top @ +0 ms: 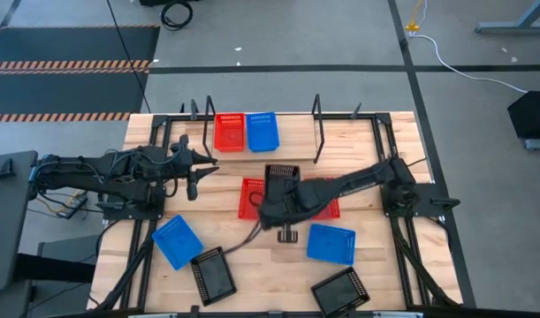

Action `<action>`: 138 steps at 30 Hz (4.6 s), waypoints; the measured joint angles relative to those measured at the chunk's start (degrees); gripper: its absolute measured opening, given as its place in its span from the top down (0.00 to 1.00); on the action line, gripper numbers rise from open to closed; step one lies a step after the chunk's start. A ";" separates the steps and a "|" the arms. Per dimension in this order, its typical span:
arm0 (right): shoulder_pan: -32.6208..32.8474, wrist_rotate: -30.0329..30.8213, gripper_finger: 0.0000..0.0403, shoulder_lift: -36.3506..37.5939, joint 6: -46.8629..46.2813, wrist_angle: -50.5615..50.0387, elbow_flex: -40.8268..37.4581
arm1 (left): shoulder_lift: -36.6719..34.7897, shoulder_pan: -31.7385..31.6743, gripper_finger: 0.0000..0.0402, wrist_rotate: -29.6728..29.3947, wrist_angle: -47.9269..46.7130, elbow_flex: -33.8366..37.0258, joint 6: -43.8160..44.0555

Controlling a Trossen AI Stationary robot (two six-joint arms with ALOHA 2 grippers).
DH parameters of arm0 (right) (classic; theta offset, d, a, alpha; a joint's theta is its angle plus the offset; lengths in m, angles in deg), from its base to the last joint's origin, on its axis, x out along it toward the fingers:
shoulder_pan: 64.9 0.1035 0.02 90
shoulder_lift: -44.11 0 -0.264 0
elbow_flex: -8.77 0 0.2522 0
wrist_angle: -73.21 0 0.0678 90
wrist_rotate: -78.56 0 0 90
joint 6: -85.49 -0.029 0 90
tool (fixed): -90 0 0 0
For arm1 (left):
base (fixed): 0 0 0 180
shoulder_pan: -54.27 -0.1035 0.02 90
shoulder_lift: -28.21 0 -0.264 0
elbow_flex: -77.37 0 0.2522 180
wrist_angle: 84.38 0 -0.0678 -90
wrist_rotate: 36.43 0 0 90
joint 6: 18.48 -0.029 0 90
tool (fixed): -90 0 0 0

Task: Stack baskets on shelf by color
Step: Put the top black bin on the shelf, then stack the right red bin on top of the red bin on the shelf

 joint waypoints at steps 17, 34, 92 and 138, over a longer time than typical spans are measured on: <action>-18.95 1.54 0.95 -0.02 24.63 -5.83 1.36 | 0.02 0.00 0.73 0.00 -1.35 0.00 0.27; -35.55 -5.87 0.98 -0.02 31.66 -3.25 0.40 | 0.02 0.00 0.73 0.00 -3.86 0.00 0.36; -36.67 -3.48 0.71 2.40 31.77 11.14 -20.19 | 0.02 -0.02 0.73 -0.02 -3.34 0.00 -0.93; 0.93 -12.58 0.65 15.63 -10.43 9.87 -33.04 | 0.02 -0.02 0.73 5.50 -3.82 0.02 2.26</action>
